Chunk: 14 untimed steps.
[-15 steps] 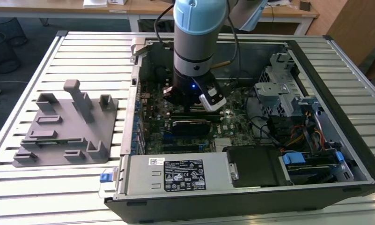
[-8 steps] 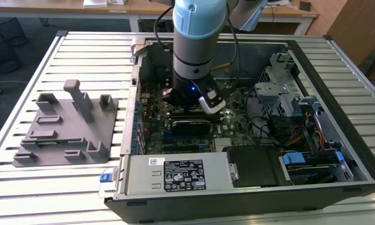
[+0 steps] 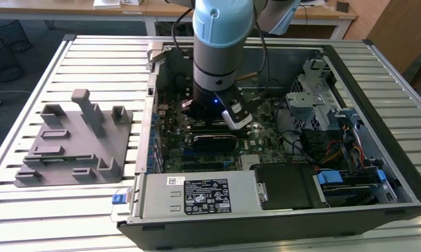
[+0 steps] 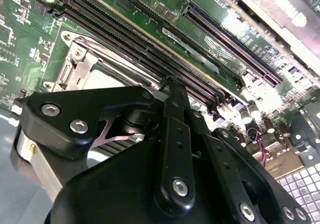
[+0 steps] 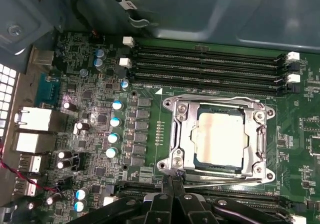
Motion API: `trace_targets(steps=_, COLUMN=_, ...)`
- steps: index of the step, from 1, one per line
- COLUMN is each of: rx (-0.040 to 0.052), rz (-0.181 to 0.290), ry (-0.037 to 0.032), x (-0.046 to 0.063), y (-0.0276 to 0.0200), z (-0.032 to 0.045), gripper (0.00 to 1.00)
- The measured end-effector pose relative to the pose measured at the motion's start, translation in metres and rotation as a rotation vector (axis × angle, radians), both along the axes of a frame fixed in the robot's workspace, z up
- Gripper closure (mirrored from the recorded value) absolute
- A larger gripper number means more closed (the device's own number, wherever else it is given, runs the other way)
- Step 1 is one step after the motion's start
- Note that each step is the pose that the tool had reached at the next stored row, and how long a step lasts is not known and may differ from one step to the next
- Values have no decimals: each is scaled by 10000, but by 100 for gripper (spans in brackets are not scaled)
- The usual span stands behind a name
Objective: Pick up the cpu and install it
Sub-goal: 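Install the second cpu locking lever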
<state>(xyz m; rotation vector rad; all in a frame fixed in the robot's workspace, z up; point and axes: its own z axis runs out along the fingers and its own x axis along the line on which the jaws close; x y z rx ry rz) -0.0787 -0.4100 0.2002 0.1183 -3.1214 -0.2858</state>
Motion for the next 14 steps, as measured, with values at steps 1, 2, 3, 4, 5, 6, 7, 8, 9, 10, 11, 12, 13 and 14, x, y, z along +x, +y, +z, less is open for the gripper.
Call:
trace_targets(steps=1, rx=21, rz=0, ry=1, x=-6, y=-4, z=0, gripper=89)
trace_targets(steps=2, rx=48, rz=2, ry=1, x=-9, y=-9, z=-1, gripper=89)
trace_targets(steps=3, rx=74, rz=1, ry=1, x=-10, y=-15, z=-1, gripper=89)
trace_targets(steps=4, rx=95, rz=0, ry=1, x=-12, y=-20, z=-2, gripper=89)
trace_targets(steps=5, rx=122, rz=0, ry=1, x=-13, y=-25, z=-3, gripper=89)
trace_targets(steps=6, rx=152, rz=0, ry=1, x=-14, y=-31, z=-4, gripper=89)
trace_targets(steps=7, rx=185, rz=0, ry=0, x=-15, y=-37, z=-5, gripper=89)
trace_targets(steps=8, rx=225, rz=0, ry=0, x=-17, y=-44, z=-6, gripper=89)
trace_targets(steps=9, rx=265, rz=0, ry=0, x=-19, y=-49, z=-8, gripper=89)
trace_targets(steps=10, rx=301, rz=0, ry=0, x=-23, y=-51, z=-10, gripper=89)
trace_targets(steps=11, rx=345, rz=-1, ry=0, x=-27, y=-51, z=-15, gripper=89)
trace_targets(steps=12, rx=390, rz=-1, ry=1, x=-32, y=-51, z=-21, gripper=89)
trace_targets(steps=13, rx=434, rz=0, ry=1, x=-37, y=-51, z=-28, gripper=89)
trace_targets(steps=14, rx=469, rz=0, ry=0, x=-43, y=-51, z=-38, gripper=89)
